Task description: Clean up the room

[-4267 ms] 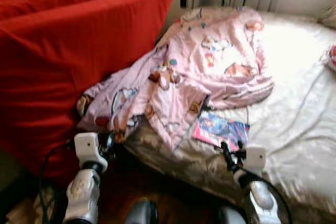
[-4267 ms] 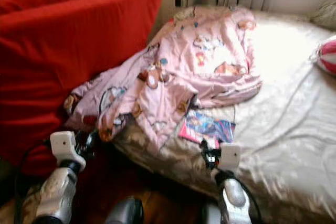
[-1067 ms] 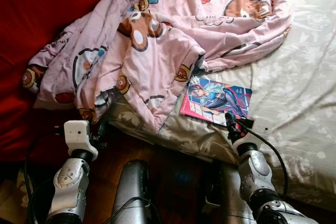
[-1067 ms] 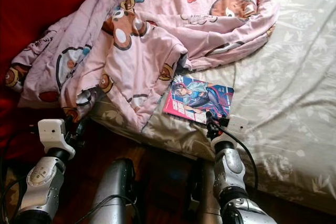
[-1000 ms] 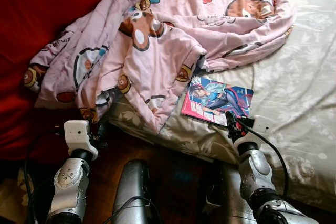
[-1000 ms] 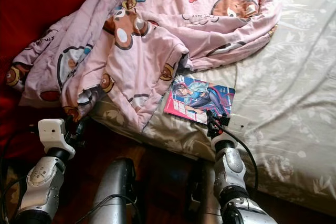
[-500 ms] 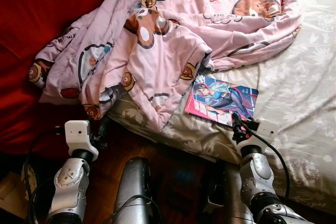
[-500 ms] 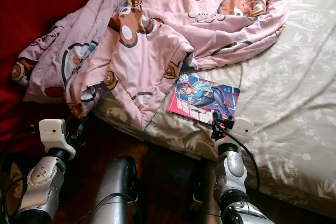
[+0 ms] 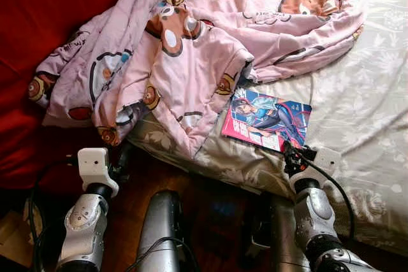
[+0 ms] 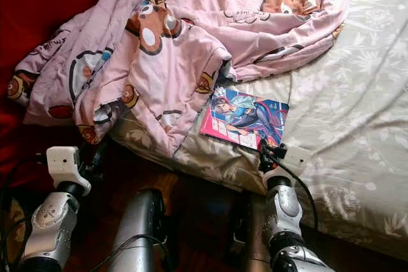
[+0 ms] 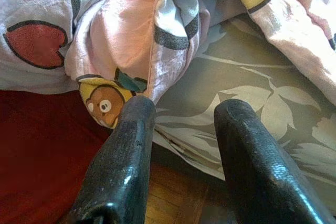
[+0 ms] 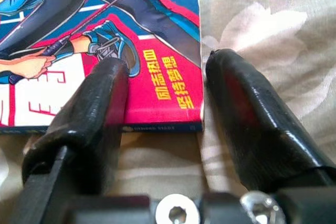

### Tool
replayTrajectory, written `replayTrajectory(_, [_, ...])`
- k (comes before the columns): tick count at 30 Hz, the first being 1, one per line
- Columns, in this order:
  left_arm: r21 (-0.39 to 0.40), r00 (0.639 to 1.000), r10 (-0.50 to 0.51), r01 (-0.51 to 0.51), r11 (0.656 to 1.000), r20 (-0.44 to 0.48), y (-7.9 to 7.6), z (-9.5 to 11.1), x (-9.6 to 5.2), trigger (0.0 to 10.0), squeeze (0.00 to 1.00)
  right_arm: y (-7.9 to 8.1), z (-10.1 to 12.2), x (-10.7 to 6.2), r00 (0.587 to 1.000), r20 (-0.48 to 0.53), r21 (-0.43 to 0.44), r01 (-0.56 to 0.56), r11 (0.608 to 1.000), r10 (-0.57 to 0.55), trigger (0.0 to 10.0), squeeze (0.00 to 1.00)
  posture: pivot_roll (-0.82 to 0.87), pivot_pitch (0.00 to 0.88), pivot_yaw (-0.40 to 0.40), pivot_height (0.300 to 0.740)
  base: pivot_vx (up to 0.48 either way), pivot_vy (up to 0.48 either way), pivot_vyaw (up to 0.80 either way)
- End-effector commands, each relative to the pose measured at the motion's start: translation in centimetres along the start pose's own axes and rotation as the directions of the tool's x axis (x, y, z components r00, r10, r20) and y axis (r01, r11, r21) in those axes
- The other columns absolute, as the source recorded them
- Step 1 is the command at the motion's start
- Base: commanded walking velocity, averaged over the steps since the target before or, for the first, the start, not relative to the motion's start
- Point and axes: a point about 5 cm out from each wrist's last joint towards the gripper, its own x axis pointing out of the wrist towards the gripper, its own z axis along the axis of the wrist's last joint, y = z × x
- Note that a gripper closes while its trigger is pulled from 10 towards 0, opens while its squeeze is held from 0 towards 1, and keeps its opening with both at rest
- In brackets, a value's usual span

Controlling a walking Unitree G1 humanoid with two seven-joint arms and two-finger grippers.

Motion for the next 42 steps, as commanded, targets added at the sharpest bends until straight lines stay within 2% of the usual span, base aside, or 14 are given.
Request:
replayTrajectory(1, [-0.004, 0.999, 0.021, -0.022, 1.0, -0.037, 0.5, -0.8, -0.9, 10.0, 0.0, -0.7, -2.2, -1.3, 0.996, -0.09, 0.041, 0.029, 0.999, -0.025, 10.0, 0.0, 0.16, 0.45, 0.093, 0.588, 0.0, 0.0, 0.0])
replayTrajectory(4, [-0.004, 0.999, 0.019, -0.019, 1.0, -0.039, 0.4, -0.8, -0.9, 10.0, 0.0, -0.7, -2.6, -1.5, 0.994, -0.112, 0.08, 0.021, 0.997, -0.012, 10.0, 0.0, 0.17, 0.452, 0.094, 0.588, 0.0, 0.0, 0.0])
replayTrajectory(8, [-0.003, 0.999, 0.019, -0.019, 1.0, -0.041, 0.5, -0.9, -1.1, 10.0, 0.0, -0.4, -3.9, -2.0, 0.983, -0.178, 0.29, 0.014, 0.957, 0.04, 10.0, 0.0, 0.17, 0.455, 0.096, 0.588, 0.0, 0.0, 0.0])
replayTrajectory(10, [-0.002, 0.999, 0.02, -0.02, 1.0, -0.041, 0.5, -0.9, -1.2, 10.0, 0.0, -0.4, -4.3, -2.2, 0.98, -0.192, 0.336, 0.015, 0.942, 0.052, 10.0, 0.0, 0.18, 0.455, 0.097, 0.588, 0.0, 0.0, 0.0])
replayTrajectory(11, [-0.001, 0.999, 0.024, -0.024, 1.0, -0.044, 0.6, -0.9, -1.4, 10.0, 0.0, -0.2, -4.9, -2.5, 0.973, -0.216, 0.415, 0.021, 0.91, 0.076, 10.0, 0.0, 0.19, 0.458, 0.098, 0.588, 0.0, 0.0, 0.0])
replayTrajectory(13, [0.0, 0.999, 0.026, -0.026, 1.0, -0.046, 0.7, -1.0, -1.4, 10.0, 0.0, -0.1, -5.3, -2.8, 0.969, -0.23, 0.442, 0.023, 0.897, 0.089, 10.0, 0.0, 0.19, 0.458, 0.099, 0.588, 0.0, 0.0, 0.0])
replayTrajectory(17, [0.008, 0.998, 0.032, -0.032, 0.999, -0.054, 1.1, -1.0, -1.8, 10.0, 0.0, 0.5, -6.3, -3.4, 0.953, -0.259, 0.542, 0.007, 0.84, 0.159, 10.0, 0.0, 0.2, 0.465, 0.103, 0.588, 0.0, 0.0, 0.0])
replayTrajectory(18, [0.01, 0.998, 0.034, -0.034, 0.999, -0.056, 1.2, -1.0, -1.9, 10.0, 0.0, 0.9, -6.6, -3.6, 0.945, -0.26, 0.581, -0.01, 0.814, 0.197, 10.0, 0.0, 0.21, 0.468, 0.105, 0.588, 0.0, 0.0, 0.0])
replayTrajectory(22, [0.015, 0.998, 0.038, -0.037, 0.999, -0.059, 1.4, -1.0, -2.1, 10.0, 0.0, 1.8, -7.1, -4.0, 0.919, -0.273, 0.631, -0.053, 0.774, 0.285, 10.0, 0.0, 0.21, 0.473, 0.108, 0.588, 0.0, 0.0, 0.0])
replayTrajectory(28, [0.018, 0.997, 0.04, -0.039, 0.999, -0.063, 1.5, -1.0, -2.2, 10.0, 0.0, 2.1, -7.1, -3.9, 0.911, -0.278, 0.617, -0.075, 0.784, 0.306, 10.0, 0.0, 0.21, 0.474, 0.108, 0.588, 0.0, 0.0, 0.0])
replayTrajectory(29, [0.018, 0.997, 0.04, -0.039, 0.999, -0.064, 1.4, -1.0, -2.2, 10.0, 0.0, 2.0, -6.9, -3.8, 0.915, -0.268, 0.621, -0.075, 0.78, 0.301, 3.8, 0.0, 0.21, 0.474, 0.106, 0.588, 0.0, 0.0, 0.0])
replayTrajectory(31, [0.017, 0.997, 0.04, -0.039, 0.999, -0.066, 1.4, -1.1, -2.2, 10.0, 0.0, 1.8, -6.7, -3.6, 0.92, -0.256, 0.628, -0.075, 0.775, 0.296, 3.8, 0.0, 0.21, 0.474, 0.106, 0.588, 0.0, 0.0, 0.0])
replayTrajectory(32, [0.017, 0.997, 0.039, -0.038, 0.999, -0.067, 1.3, -1.1, -2.2, 10.0, 0.0, 1.7, -6.6, -3.6, 0.921, -0.251, 0.63, -0.077, 0.773, 0.297, 0.0, 0.0, 0.21, 0.474, 0.105, 0.588, 0.0, 0.0, 0.0])
replayTrajectory(42, [0.022, 0.997, 0.037, -0.036, 0.999, -0.072, 1.1, -1.2, -2.0, 10.0, 0.0, 1.3, -6.3, -3.6, 0.927, -0.23, 0.616, -0.097, 0.782, 0.296, 0.0, 0.0, 0.2, 0.463, 0.098, 0.588, 0.0, 0.0, 0.0])
